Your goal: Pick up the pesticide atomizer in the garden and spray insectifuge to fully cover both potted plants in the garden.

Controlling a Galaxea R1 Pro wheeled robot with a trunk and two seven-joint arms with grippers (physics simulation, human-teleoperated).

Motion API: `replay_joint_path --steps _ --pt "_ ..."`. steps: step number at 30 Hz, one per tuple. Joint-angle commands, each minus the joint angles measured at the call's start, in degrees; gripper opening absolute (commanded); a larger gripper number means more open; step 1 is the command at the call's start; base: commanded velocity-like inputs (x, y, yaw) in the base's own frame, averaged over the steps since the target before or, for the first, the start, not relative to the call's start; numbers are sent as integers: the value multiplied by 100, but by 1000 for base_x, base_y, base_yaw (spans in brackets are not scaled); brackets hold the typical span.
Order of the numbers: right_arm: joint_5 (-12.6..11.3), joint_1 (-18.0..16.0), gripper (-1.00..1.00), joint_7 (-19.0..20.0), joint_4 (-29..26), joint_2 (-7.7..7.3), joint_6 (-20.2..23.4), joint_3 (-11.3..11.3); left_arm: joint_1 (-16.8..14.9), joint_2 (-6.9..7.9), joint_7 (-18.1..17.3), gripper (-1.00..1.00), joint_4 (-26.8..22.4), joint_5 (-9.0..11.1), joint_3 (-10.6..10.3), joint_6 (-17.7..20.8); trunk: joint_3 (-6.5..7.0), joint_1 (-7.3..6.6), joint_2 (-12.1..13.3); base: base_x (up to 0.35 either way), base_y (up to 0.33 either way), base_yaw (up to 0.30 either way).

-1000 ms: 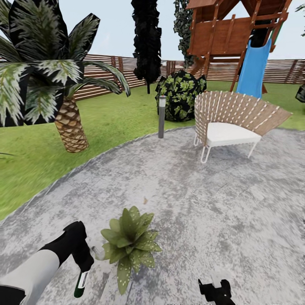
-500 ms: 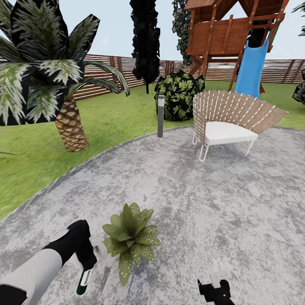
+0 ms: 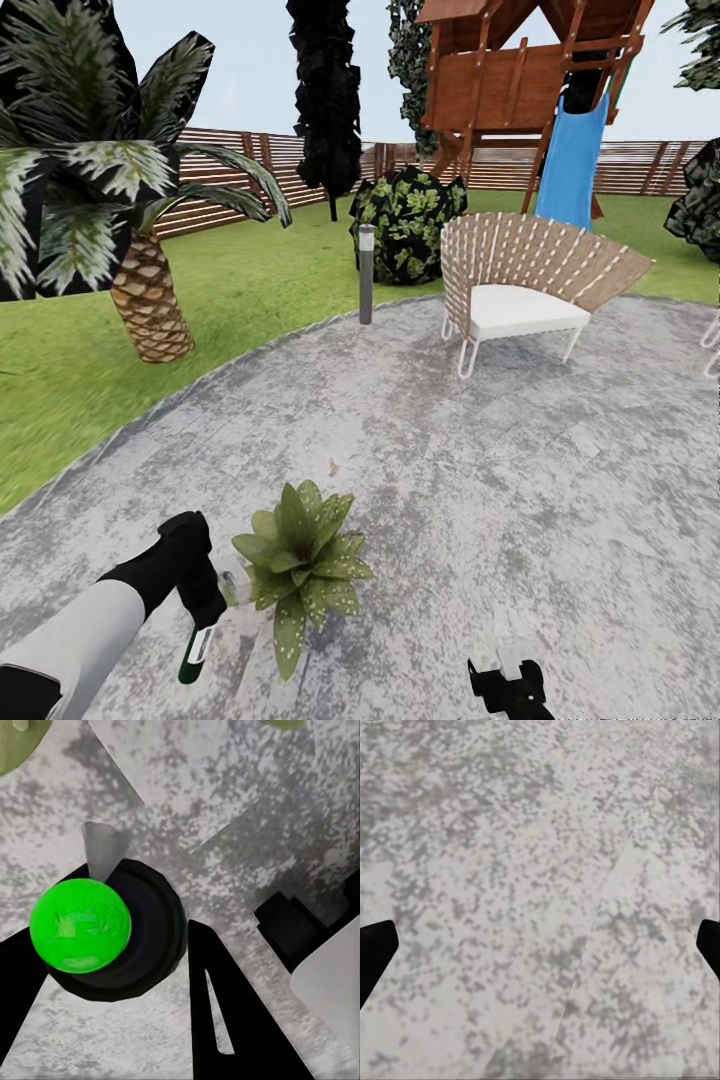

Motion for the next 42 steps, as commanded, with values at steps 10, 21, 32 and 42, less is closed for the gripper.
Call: replay_joint_path --steps 10,21,32,42 --pt "-23 -8 100 -32 4 -1 -16 49 19 -27 -13 -100 -8 -12 -24 50 -5 -1 -2 -22 293 -12" --pt "-25 -5 100 -32 3 -1 -16 49 75 -38 12 -100 56 -12 -45 38 -5 -1 -2 62 252 -256" --pt "-36 -4 100 -32 -4 -1 -16 48 88 -11 19 -100 68 -12 -43 24 -5 -1 -2 1 6 -209" --pt "-37 -2 100 -32 -4 -1 -16 40 88 -9 21 -100 68 -12 -34 42 -5 -1 -2 -233 165 -193"
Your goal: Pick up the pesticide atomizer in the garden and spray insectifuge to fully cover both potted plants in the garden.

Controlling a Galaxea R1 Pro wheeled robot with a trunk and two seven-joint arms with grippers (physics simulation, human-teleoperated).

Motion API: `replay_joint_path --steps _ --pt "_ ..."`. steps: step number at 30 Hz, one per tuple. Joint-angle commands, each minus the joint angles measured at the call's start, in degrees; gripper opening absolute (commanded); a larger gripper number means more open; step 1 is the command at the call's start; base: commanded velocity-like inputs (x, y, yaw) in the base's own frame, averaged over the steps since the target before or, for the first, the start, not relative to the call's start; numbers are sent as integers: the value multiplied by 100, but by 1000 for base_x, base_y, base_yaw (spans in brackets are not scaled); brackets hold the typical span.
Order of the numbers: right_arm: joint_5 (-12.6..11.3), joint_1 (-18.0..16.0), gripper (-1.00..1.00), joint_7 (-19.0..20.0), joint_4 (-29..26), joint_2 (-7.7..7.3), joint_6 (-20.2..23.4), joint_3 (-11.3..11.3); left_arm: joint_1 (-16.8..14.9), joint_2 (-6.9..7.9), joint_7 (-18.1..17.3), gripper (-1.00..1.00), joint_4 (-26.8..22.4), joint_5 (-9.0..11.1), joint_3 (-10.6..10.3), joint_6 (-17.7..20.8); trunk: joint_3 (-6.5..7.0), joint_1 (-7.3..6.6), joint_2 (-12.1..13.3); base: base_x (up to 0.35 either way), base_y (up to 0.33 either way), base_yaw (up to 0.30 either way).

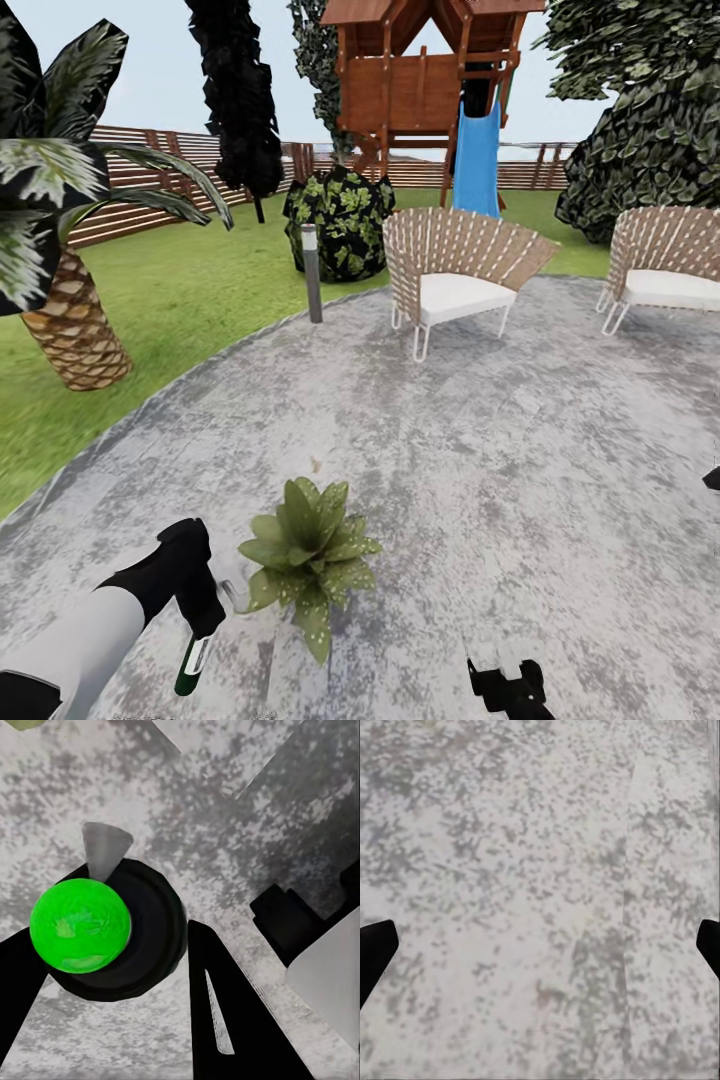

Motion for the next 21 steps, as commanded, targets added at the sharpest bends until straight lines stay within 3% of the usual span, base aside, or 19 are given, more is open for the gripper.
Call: replay_joint_path --steps 1,11,15,21 --pt "-21 -5 100 -31 6 0 -16 49 0 6 -35 -100 -14 -13 -22 43 -5 -4 -2 -275 224 -298" --pt "-21 -8 100 -31 6 0 -16 49 0 -3 -26 -100 -14 -8 35 50 -5 -4 -2 -145 266 -258" --pt "-21 -8 100 -31 6 0 -16 49 -4 -11 -26 -100 -14 -5 36 52 -5 -4 -2 64 300 -16" --pt "-21 -6 100 -31 6 0 -16 49 -5 -10 -26 -100 -14 -5 47 51 -5 -4 -2 151 296 -256"
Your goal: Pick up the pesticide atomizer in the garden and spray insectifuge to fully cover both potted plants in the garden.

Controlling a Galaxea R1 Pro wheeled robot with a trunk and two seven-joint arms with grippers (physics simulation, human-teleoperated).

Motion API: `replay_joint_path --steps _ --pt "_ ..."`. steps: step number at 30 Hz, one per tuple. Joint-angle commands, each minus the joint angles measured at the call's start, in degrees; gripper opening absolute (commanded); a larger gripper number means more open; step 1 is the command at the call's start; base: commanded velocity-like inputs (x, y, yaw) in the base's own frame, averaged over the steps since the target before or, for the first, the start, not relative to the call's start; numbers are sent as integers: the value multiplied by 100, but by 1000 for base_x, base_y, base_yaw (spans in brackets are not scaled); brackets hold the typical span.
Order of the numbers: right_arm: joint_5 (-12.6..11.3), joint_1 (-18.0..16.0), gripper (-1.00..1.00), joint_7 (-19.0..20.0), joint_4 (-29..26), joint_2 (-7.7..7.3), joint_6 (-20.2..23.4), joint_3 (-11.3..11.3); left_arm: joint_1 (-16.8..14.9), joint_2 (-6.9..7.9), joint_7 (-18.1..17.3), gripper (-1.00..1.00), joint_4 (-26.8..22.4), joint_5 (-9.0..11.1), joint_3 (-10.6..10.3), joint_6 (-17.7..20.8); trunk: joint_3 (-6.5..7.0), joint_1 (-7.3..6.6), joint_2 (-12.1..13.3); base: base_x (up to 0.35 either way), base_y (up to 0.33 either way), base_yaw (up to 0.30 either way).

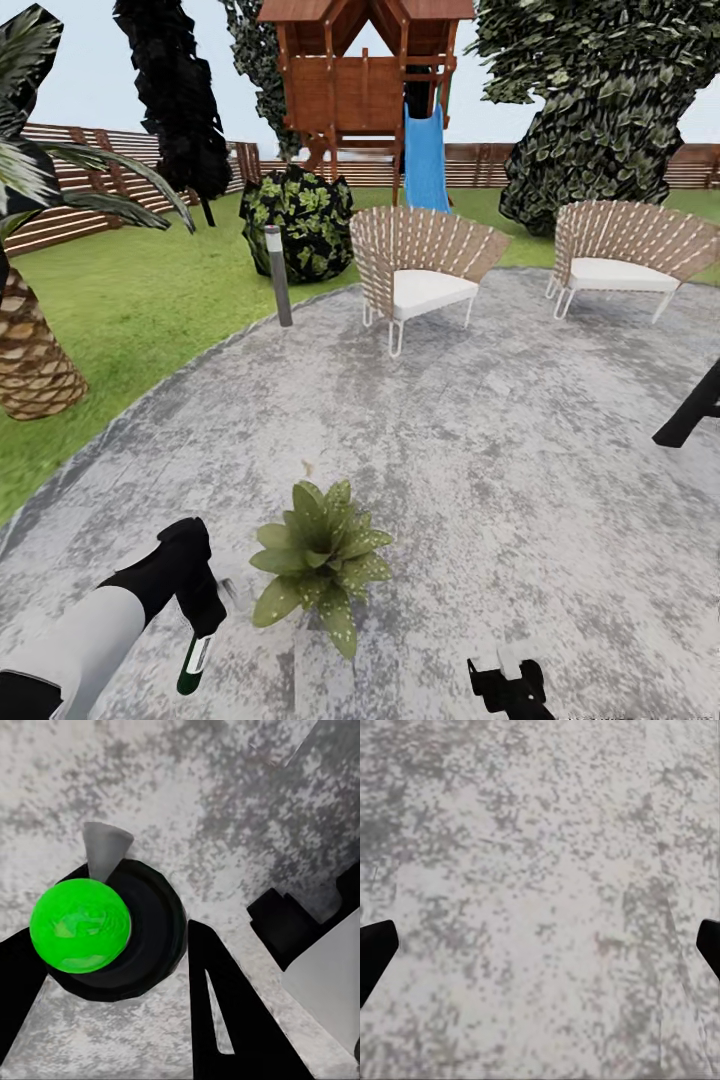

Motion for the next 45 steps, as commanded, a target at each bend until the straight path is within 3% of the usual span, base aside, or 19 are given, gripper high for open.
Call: replay_joint_path --steps 1,6,15,25,30,36,45 --pt "-21 -4 100 -31 6 0 -16 49 -1 6 -34 -100 -13 -12 -21 42 -5 1 -2 162 292 -296" --pt "-21 -7 100 -31 6 0 -15 49 8 10 -34 -100 -12 -12 -65 34 -5 1 -2 103 143 -299" --pt "-21 -4 100 -31 11 0 -16 49 42 159 -44 -100 8 -3 -32 34 -5 1 -2 3 4 -55" --pt "-20 -6 100 -31 15 -1 -10 56 50 150 -14 -100 349 -8 -62 -16 -5 1 -2 0 0 0" --pt "-21 -6 100 -31 15 -1 -8 58 50 140 307 -100 533 8 -36 -22 -5 1 -2 0 0 0" --pt "-21 -6 100 -31 15 0 -8 58 50 84 361 -100 533 58 -22 -20 -5 1 -2 -167 156 0" --pt "-21 -4 100 -31 15 0 -8 58 50 63 362 -100 527 90 6 -19 -5 1 -2 19 235 -252"
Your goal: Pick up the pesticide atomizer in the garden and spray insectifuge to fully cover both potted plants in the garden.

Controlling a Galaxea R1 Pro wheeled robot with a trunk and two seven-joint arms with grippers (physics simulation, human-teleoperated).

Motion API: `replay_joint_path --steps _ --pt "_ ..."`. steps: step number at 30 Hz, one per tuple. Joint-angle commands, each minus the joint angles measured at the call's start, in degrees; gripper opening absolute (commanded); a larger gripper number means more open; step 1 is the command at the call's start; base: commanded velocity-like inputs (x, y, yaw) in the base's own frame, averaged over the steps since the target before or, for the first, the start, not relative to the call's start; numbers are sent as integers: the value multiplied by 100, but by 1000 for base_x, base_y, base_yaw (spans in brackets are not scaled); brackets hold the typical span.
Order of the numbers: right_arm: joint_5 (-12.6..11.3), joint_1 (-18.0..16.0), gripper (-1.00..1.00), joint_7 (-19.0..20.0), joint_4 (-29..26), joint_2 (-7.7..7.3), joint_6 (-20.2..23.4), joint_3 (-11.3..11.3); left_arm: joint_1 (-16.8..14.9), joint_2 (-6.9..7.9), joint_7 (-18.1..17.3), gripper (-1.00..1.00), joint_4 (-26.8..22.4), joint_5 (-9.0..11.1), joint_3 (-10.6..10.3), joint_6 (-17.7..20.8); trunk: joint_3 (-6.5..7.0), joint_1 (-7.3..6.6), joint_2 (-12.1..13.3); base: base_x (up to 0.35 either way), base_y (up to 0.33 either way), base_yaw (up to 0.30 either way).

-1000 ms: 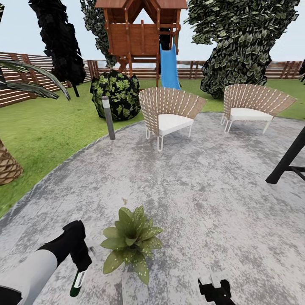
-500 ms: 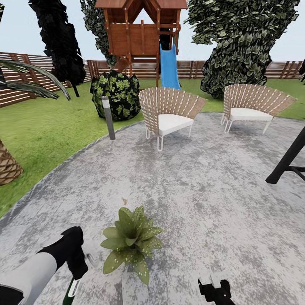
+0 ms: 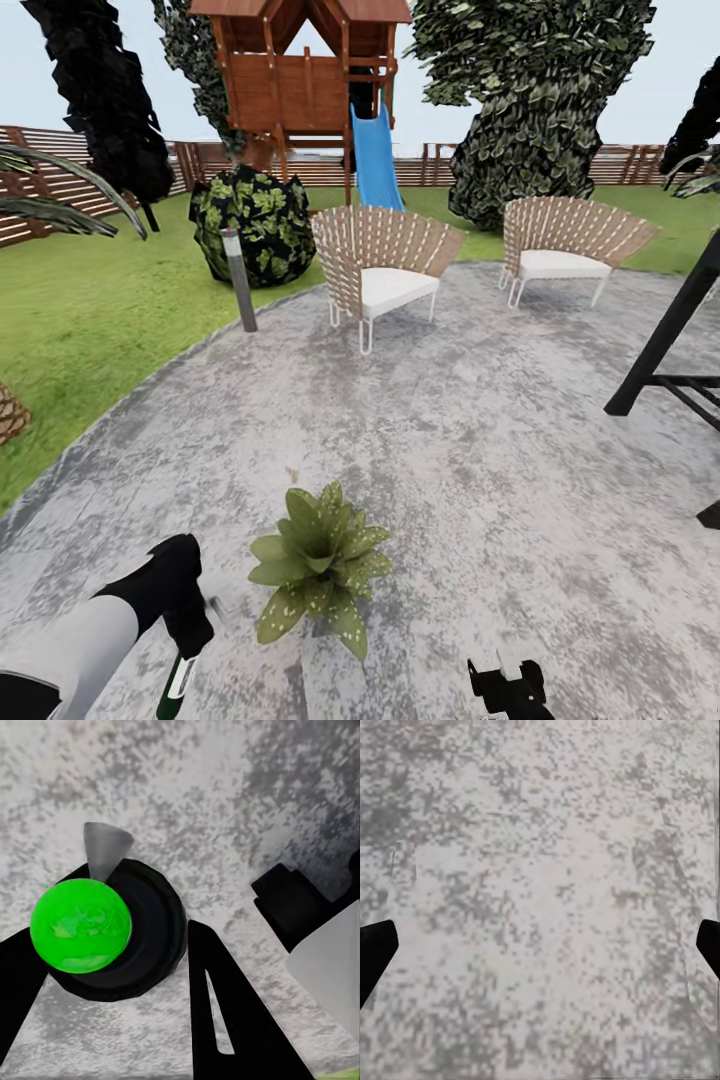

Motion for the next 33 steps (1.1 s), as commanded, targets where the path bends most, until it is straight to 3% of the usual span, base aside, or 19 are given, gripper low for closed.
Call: replay_joint_path --steps 1,10,16,23,26,28,33 --pt "-21 -5 100 -30 6 0 -14 49 1 2 -42 -100 -7 -22 -19 34 -5 0 -2 50 59 -298" --pt "-21 -6 100 -30 6 0 -16 47 1 -17 -34 -100 170 -25 -28 35 -5 0 -2 5 6 -104" --pt "-19 -3 100 -30 6 0 -17 49 42 81 -34 -100 162 -28 -16 22 -5 0 -2 0 0 -1" --pt "-15 -4 100 -30 6 0 -16 49 81 89 105 -100 157 275 21 -12 -5 0 -2 -47 2 0" --pt "-20 -6 100 -30 6 0 -22 49 140 75 173 -100 166 326 52 -426 -5 0 -2 -162 130 0" --pt "-21 -3 100 -30 6 0 -23 49 156 39 191 -100 169 427 182 -702 -5 0 -2 -53 268 0" --pt "-21 -5 100 -30 6 0 -23 49 162 70 195 -100 173 450 222 -759 -5 0 -2 -3 299 -20"
